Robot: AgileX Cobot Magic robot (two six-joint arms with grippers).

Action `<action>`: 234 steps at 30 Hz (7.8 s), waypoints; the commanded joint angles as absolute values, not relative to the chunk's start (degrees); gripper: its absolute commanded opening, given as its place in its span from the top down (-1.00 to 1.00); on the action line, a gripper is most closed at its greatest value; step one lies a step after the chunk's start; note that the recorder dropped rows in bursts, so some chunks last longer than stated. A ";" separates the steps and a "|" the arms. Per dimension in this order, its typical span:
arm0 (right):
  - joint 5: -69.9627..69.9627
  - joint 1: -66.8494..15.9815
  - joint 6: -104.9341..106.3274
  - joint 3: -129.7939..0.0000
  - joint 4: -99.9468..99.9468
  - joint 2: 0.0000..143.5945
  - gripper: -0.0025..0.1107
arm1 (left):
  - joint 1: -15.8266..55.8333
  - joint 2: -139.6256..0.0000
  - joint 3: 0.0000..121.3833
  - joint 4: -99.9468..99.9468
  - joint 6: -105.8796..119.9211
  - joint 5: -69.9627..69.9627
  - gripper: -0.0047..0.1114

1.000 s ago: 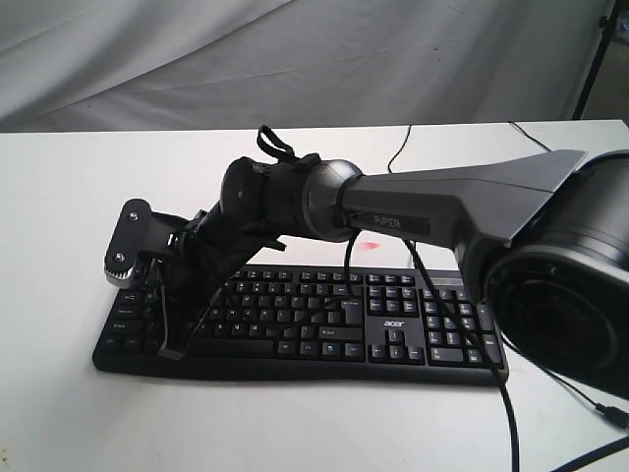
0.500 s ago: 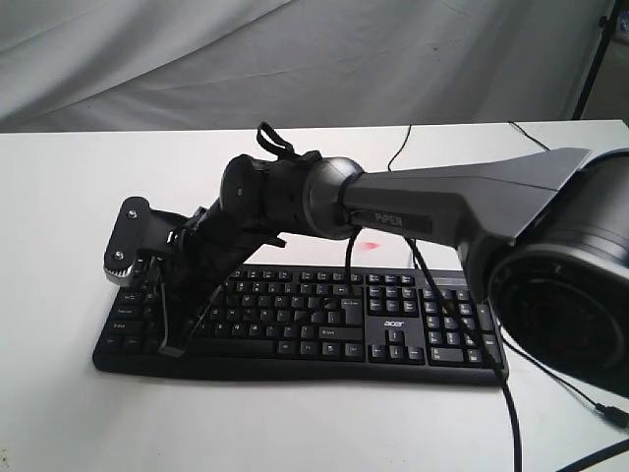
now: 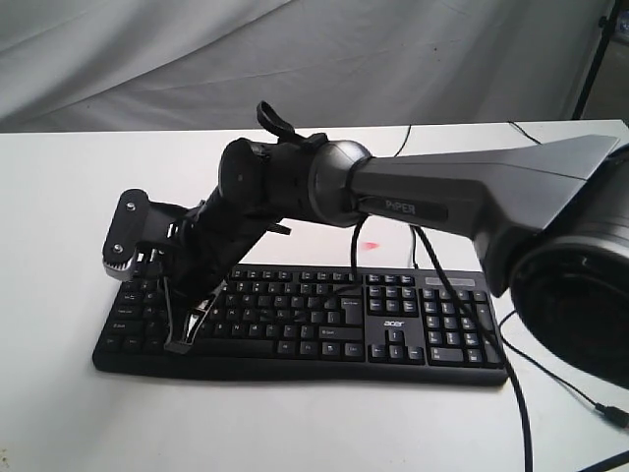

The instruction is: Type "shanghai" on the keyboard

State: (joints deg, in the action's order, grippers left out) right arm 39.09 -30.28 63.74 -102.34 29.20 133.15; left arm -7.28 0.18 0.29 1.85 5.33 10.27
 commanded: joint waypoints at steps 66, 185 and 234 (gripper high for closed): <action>27.06 -23.92 84.63 -79.75 49.47 123.77 0.96 | -7.07 0.00 0.00 1.82 5.18 9.97 0.91; 27.77 -32.51 68.95 -102.04 37.18 136.38 0.96 | -7.07 0.00 0.00 1.82 5.18 9.97 0.91; 29.46 -27.10 73.15 -82.17 39.72 118.92 0.96 | -7.07 0.00 0.00 1.82 5.18 9.97 0.91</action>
